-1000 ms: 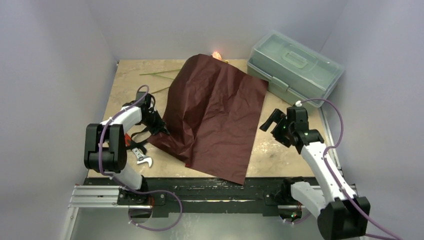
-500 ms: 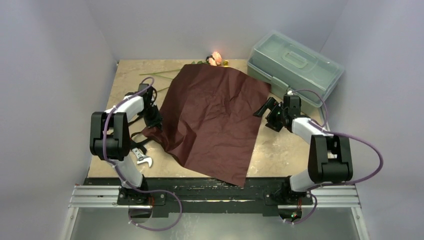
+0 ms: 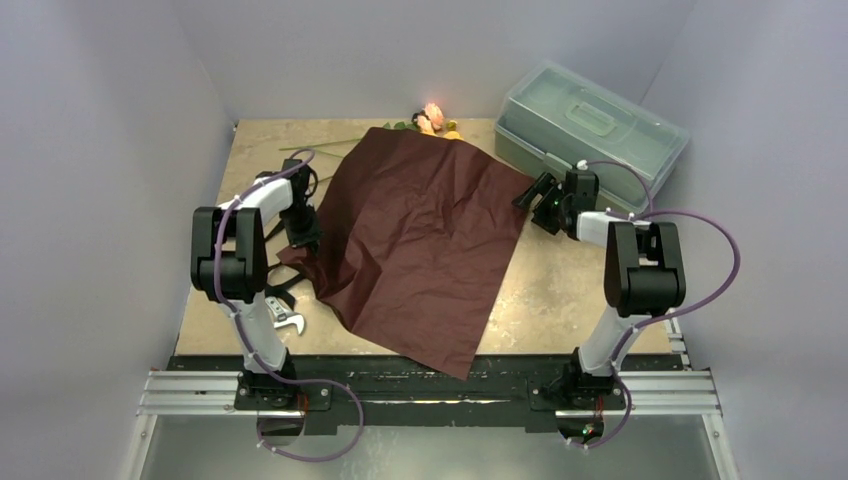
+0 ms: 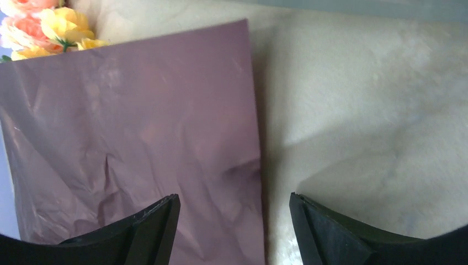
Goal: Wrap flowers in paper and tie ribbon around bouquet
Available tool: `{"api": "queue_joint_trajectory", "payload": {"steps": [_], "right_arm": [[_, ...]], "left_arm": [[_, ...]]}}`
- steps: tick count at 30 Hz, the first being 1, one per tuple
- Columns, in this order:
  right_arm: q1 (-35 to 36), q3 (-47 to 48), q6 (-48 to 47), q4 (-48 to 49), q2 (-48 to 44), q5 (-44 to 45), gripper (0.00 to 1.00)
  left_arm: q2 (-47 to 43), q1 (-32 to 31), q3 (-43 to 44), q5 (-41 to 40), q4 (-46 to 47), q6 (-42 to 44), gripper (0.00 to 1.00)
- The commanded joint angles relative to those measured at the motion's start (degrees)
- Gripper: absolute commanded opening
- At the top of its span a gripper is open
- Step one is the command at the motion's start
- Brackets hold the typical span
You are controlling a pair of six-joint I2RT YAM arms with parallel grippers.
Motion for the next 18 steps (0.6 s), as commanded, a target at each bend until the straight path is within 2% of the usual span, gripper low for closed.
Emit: {"api": "queue_joint_trajectory", "payload": {"steps": [1,5,11,18], "right_arm": [[0.0,4.0,-2.3,3.3,4.3,-3.4,0.80],[0.0,3.7,-1.2,4.5,6.9,-8.4,0.73],[-0.1,-2.3,3.9,13.2,6.2,-15.5,0.65],[0.0,-6.5,9.5,23.5,8.3,-21.3,0.50]], "left_arm": [[1.9,0.3,3.3,-3.1,0.5,1.3,0.00],[2.9,0.4,4.3,-3.7,0.2,1.4,0.00],[4.1,0.4,4.5,-4.0,-0.2,1.7,0.00],[5.3,0.3,4.1,-3.5,0.0,1.9,0.00]]}}
